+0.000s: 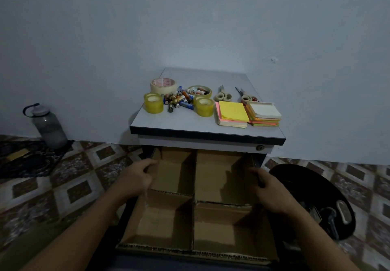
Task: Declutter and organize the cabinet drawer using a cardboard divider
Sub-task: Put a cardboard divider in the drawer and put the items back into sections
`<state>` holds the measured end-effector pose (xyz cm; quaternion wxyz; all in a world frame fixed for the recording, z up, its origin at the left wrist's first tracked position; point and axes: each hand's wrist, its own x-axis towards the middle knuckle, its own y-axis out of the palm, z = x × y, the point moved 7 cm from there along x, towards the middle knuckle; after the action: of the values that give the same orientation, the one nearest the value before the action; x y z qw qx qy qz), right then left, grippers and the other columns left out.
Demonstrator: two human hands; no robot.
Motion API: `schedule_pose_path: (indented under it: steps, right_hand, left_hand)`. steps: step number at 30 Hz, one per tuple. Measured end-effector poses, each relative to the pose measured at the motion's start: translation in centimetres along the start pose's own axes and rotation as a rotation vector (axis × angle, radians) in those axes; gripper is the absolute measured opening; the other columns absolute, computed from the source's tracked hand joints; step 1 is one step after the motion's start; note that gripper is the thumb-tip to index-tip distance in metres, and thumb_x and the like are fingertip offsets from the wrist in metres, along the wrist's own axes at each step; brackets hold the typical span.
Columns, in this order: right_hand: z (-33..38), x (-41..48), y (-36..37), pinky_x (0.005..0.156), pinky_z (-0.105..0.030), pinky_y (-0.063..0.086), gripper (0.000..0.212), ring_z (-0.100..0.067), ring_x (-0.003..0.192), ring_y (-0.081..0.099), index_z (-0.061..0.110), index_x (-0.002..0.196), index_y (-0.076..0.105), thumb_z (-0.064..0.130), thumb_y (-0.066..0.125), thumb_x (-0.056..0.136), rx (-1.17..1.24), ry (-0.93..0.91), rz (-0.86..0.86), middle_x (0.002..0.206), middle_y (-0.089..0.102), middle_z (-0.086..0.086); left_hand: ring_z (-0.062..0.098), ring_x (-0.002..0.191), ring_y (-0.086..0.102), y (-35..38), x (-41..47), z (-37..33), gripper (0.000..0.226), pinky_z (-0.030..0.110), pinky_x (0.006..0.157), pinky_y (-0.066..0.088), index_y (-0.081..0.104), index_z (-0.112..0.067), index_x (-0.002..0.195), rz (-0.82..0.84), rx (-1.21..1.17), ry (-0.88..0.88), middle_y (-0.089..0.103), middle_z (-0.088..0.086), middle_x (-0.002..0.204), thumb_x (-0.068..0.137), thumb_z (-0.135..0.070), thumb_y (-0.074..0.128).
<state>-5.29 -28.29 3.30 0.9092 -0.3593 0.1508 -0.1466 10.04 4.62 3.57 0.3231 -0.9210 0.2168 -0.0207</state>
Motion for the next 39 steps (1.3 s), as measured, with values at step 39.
schedule_pose_path:
  steps: [39]
  right_hand:
    - [18.6,-0.2,-7.2,0.079,-0.026,0.048,0.039,-0.010,0.101,0.060,0.026,0.128,0.058,0.026,0.065,0.090,-0.112,-0.487,-0.294,0.115,0.062,0.009]
  left_hand:
    - [0.012,0.104,0.061,-11.6,0.2,-13.3,0.027,0.027,0.088,0.046,0.065,-0.024,0.119,-0.384,0.106,0.328,0.065,-0.008,0.113,0.092,-0.024,0.066]
